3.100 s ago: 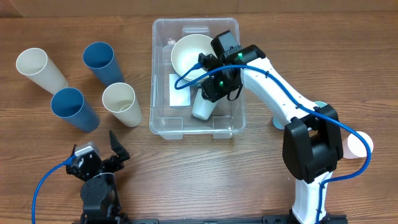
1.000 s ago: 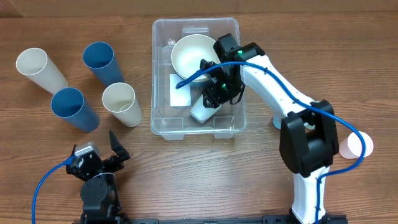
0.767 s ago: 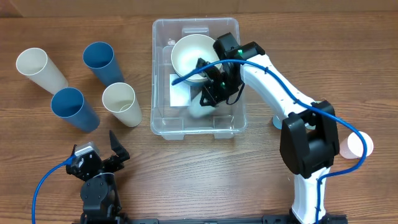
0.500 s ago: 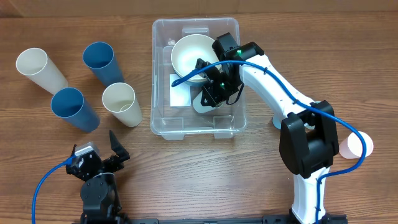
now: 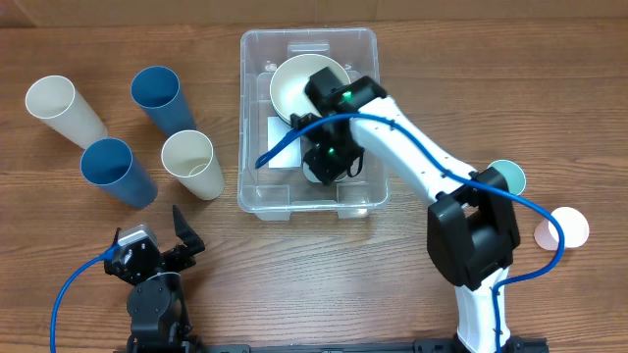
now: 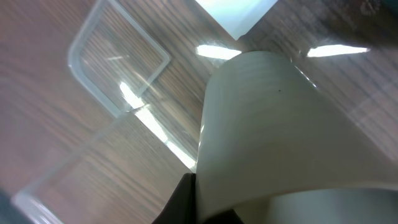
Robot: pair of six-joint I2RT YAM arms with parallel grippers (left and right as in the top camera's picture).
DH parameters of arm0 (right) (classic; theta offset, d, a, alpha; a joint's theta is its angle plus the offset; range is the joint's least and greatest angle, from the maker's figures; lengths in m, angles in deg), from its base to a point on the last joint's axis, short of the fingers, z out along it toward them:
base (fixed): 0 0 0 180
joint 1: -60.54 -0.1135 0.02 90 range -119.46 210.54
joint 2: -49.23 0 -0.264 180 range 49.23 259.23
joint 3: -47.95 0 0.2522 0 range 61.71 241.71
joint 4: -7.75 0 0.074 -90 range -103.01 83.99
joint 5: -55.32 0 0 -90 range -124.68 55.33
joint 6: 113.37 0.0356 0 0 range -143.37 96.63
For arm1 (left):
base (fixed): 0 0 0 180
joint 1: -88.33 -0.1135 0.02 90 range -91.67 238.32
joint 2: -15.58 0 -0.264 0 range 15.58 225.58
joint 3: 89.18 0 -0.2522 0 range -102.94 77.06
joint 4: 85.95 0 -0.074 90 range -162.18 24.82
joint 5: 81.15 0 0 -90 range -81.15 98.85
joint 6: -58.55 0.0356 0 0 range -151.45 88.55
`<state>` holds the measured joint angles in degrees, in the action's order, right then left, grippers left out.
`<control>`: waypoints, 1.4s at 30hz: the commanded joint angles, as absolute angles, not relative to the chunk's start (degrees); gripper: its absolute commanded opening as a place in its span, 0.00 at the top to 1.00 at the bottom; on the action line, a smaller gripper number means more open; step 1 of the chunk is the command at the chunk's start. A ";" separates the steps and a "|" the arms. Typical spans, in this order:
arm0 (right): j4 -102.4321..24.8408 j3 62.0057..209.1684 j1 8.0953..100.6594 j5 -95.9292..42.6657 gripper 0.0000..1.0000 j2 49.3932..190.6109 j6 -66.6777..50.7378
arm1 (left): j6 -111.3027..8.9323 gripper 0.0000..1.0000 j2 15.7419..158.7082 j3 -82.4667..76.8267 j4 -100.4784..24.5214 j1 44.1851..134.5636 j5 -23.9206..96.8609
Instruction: Pack container
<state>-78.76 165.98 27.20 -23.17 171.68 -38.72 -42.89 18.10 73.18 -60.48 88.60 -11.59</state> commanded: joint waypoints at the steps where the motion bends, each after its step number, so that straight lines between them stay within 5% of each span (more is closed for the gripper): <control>1: -78.89 167.01 25.34 -32.78 0.96 173.54 -36.41 | -41.73 0.00 17.82 73.31 -60.50 88.34 -12.69; 13: -73.36 167.18 23.90 -36.76 0.96 173.54 -35.79 | -41.73 0.00 17.82 73.31 -60.48 88.34 -12.69; 36: -82.89 173.56 21.87 -34.62 0.96 173.54 -34.37 | -41.73 0.00 17.82 73.31 -60.48 88.34 -12.69; 42: -82.17 173.54 21.84 -34.60 0.96 173.54 -41.26 | -41.73 0.00 17.82 73.31 -60.48 88.34 -12.69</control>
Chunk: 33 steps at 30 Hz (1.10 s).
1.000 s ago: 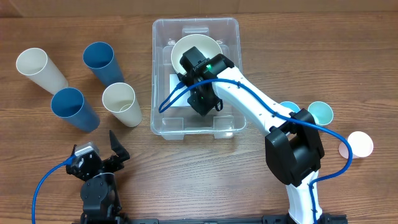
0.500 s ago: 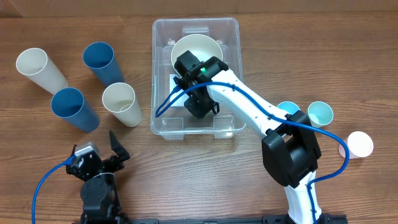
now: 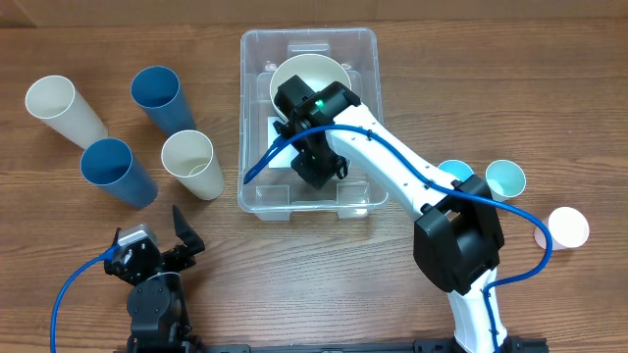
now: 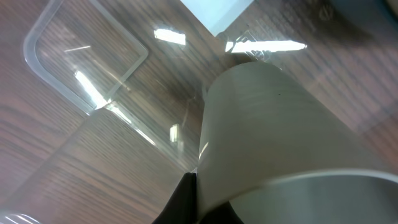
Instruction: Pack container
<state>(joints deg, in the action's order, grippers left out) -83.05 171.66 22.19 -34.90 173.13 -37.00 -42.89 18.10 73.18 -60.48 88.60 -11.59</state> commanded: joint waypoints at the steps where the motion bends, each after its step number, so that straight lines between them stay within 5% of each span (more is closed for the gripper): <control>1: -81.91 173.54 21.84 -34.62 0.96 173.54 -41.89 | -41.73 0.00 17.82 73.31 -60.48 88.34 -12.69; 19: -79.59 173.32 21.54 -34.62 0.96 173.54 -44.45 | -41.73 0.00 17.82 73.31 -60.48 88.34 -12.69; 21: -79.72 173.32 21.54 -34.62 0.77 173.54 -44.45 | -41.73 0.00 17.82 73.31 -60.48 88.34 -12.69; 33: -80.31 174.98 21.54 -34.60 0.50 173.54 -44.14 | -41.73 0.00 17.82 73.31 -60.50 88.34 -12.69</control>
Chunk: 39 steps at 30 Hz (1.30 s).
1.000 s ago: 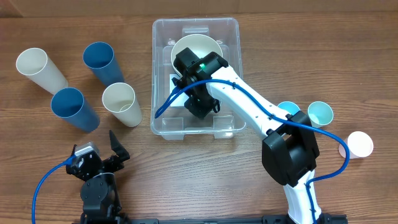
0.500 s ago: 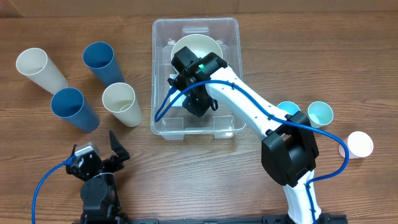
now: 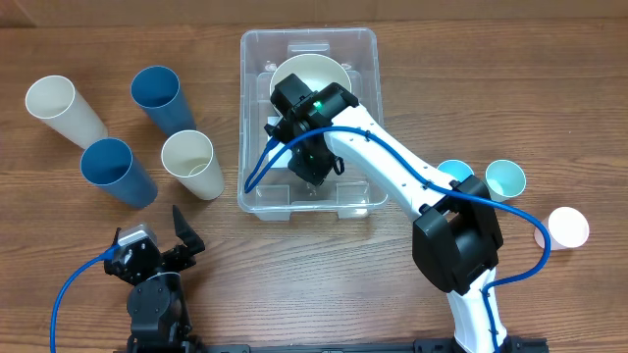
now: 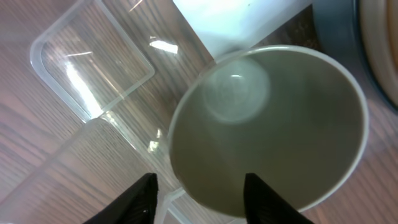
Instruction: Pack container
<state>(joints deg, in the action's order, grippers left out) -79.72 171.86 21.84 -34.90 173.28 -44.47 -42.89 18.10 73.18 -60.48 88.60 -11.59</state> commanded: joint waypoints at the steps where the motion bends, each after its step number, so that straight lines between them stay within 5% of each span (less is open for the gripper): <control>1: -81.27 176.54 21.54 -34.60 0.46 173.54 -43.88 | -41.73 0.00 17.82 73.31 -60.48 88.34 -12.69; 12: -91.48 193.89 25.69 -37.64 0.26 173.52 -31.99 | -41.73 0.00 17.82 73.31 -60.50 88.34 -12.69; 16: -97.56 198.55 35.22 -37.75 0.24 173.41 -14.61 | -41.73 0.00 17.82 73.31 -60.50 88.34 -12.69; 20: -103.09 201.96 46.39 -29.75 0.22 173.32 -11.20 | -41.73 0.00 17.82 73.31 -60.48 88.34 -12.69; 30: -103.09 199.51 66.08 -27.10 0.18 171.16 -10.66 | -41.73 0.00 17.82 73.31 -60.48 88.34 -12.69; 39: -103.07 180.93 77.01 -33.81 0.12 152.93 -8.71 | -41.73 0.00 17.82 73.31 -60.50 88.34 -12.69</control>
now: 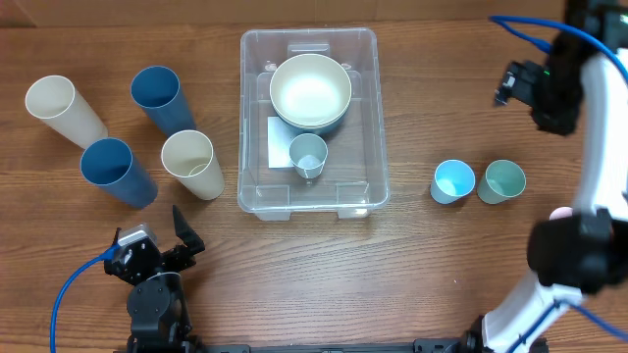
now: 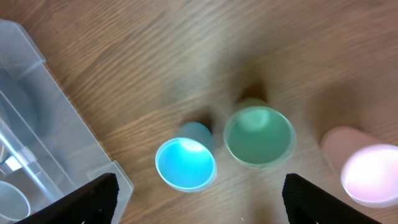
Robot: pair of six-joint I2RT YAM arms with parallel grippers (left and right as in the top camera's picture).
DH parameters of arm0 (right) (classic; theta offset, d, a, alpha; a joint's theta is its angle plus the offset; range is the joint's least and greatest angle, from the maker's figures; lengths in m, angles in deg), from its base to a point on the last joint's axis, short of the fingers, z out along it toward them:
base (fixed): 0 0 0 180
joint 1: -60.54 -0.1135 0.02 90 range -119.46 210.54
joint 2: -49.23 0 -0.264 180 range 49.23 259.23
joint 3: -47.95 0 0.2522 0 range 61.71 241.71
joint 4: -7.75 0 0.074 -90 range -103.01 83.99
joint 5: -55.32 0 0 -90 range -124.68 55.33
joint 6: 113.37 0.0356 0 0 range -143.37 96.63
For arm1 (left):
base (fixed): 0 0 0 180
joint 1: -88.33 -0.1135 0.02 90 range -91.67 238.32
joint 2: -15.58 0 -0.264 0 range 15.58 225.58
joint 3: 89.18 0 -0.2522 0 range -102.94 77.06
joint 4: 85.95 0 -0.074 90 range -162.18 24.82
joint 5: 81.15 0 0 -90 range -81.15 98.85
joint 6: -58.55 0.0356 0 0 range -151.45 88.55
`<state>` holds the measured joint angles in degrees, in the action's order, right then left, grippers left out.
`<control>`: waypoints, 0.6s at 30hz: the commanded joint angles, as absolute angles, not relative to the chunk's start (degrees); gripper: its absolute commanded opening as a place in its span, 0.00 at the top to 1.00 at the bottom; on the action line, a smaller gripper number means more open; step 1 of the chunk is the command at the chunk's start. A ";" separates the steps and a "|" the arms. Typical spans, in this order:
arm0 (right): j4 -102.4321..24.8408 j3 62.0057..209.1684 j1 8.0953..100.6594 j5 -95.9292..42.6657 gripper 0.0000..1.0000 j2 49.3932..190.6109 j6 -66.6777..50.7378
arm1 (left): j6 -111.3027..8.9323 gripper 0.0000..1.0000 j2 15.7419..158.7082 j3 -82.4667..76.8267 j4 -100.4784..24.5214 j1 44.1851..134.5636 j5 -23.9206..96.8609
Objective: Pack container
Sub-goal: 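Move the right gripper right to the small pink cup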
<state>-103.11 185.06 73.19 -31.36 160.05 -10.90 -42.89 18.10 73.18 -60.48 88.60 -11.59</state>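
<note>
The clear plastic container [image 1: 361, 118] sits mid-table. A cream bowl [image 1: 311, 90] lies in its far half, and a pale small cup [image 1: 308, 155] stands upright in front of the bowl, next to a white label. My right gripper [image 2: 202, 208] is wide open and empty, raised over the table right of the container; its arm [image 1: 551, 93] shows at the upper right. Below it stand a blue small cup [image 2: 185, 163], a green one [image 2: 259, 137] and a pink one [image 2: 370, 174]. My left gripper [image 1: 184, 233] rests open at the near left edge.
Several tall cups stand left of the container: cream [image 1: 54, 103], blue [image 1: 157, 93], blue [image 1: 113, 167] and cream [image 1: 191, 162]. The container's near right corner [image 2: 37, 143] shows in the right wrist view. The blue [image 1: 453, 180] and green [image 1: 501, 180] small cups stand side by side.
My right gripper was open over the pale cup inside the container; it is now raised far to the right, above the small cups on the table. The pale cup stays standing in the container.
My right gripper was shut on the pale cup low inside the container, then still held it a little further left. Then the fingers were open with the cup standing beside the bowl. Now the arm is clear of the container, over the remaining small cups.
</note>
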 commanded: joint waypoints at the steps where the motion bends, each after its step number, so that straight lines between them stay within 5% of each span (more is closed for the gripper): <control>1: -103.07 178.26 79.46 -34.03 0.10 151.14 -6.92 | -41.73 0.00 17.82 73.31 -60.48 88.34 -12.69; 5: -102.98 169.80 88.33 -34.03 0.00 147.92 -4.76 | -41.73 0.00 17.82 73.31 -60.50 88.34 -12.69; 18: -89.80 146.75 108.68 -30.31 0.00 147.92 -1.89 | -41.73 0.00 17.82 73.31 -60.48 88.34 -12.69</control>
<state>-92.27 149.46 106.87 -31.04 148.41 -2.59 -42.89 18.10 73.18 -60.48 88.60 -11.59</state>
